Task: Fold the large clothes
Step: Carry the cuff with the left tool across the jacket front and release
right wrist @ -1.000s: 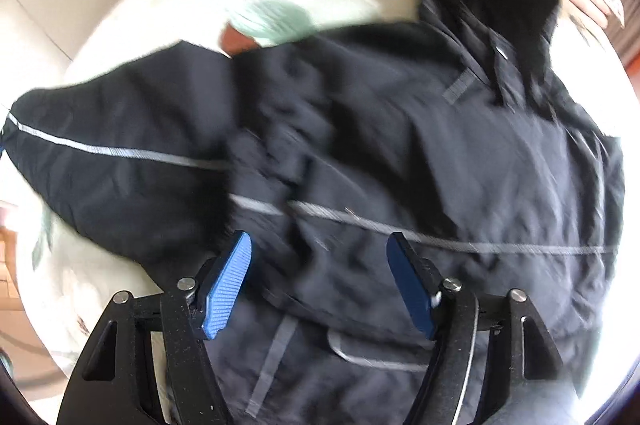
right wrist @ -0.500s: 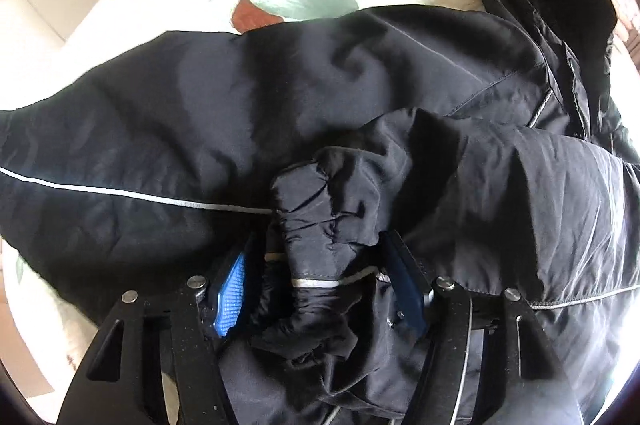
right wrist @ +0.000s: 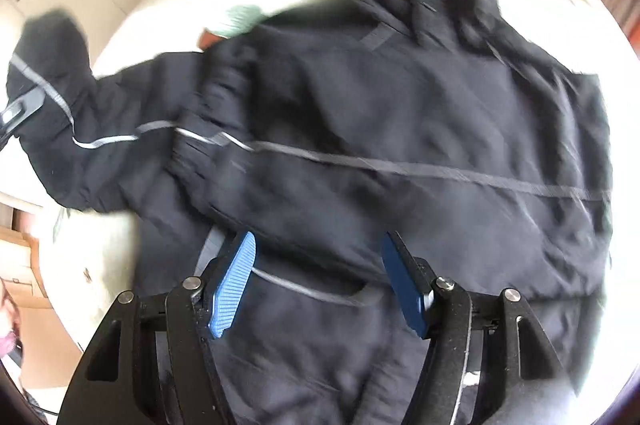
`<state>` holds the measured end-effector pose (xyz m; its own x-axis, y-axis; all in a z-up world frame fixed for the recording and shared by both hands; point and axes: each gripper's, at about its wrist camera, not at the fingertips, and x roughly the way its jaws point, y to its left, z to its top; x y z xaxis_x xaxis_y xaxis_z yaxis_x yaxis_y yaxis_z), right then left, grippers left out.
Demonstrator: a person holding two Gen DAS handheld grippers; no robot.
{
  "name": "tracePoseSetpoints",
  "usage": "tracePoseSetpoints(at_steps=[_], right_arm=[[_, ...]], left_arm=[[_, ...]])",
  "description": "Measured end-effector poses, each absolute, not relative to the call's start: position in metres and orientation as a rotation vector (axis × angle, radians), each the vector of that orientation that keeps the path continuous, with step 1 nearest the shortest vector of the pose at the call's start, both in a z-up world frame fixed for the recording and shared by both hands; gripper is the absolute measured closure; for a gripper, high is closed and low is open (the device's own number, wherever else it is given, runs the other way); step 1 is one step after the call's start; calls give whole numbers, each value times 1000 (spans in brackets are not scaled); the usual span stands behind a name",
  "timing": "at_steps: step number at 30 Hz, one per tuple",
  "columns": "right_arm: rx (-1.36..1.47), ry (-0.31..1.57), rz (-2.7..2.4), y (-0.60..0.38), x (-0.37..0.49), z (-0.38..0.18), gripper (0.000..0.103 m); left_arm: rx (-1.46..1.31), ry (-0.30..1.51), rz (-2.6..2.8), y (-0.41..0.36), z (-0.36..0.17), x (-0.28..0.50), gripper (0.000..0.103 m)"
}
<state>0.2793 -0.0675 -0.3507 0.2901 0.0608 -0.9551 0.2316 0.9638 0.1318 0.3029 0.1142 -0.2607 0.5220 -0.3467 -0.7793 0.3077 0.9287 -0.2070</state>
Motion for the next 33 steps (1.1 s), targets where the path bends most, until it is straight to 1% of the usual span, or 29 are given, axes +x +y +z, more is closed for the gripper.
tracePoseSetpoints(at_steps=[6, 8, 10, 15, 18, 19, 20, 22, 23, 28, 33], right_arm=[[359, 1292, -225, -146, 226, -349, 34], [388, 1287, -256, -167, 208, -348, 34], [405, 1292, -286, -187, 194, -352, 34], [460, 1314, -311, -226, 164, -363, 34], [460, 1312, -289, -236, 158, -363, 34], [453, 1312, -277, -237, 157, -362, 34], [442, 1310, -262, -237, 158, -360, 34], [410, 1302, -239, -236, 159, -352, 34], [391, 1295, -234, -236, 160, -347, 34], [389, 1258, -216, -234, 171, -333, 34], [490, 1236, -89, -223, 210, -334, 34]], left_arm=[[53, 985, -636, -21, -270, 260, 89], [68, 994, -677, -53, -276, 249, 89], [101, 1006, -684, -87, -293, 242, 89], [162, 1122, -673, -128, -353, 235, 86], [203, 1151, -671, -131, -369, 230, 82], [205, 1158, -687, -131, -367, 228, 74], [182, 1177, -721, -130, -366, 229, 55], [102, 1216, -791, -126, -360, 228, 36], [58, 1225, -806, -124, -355, 227, 33], [21, 1199, -773, -101, -329, 223, 32], [-17, 1190, -629, -44, -317, 240, 32]])
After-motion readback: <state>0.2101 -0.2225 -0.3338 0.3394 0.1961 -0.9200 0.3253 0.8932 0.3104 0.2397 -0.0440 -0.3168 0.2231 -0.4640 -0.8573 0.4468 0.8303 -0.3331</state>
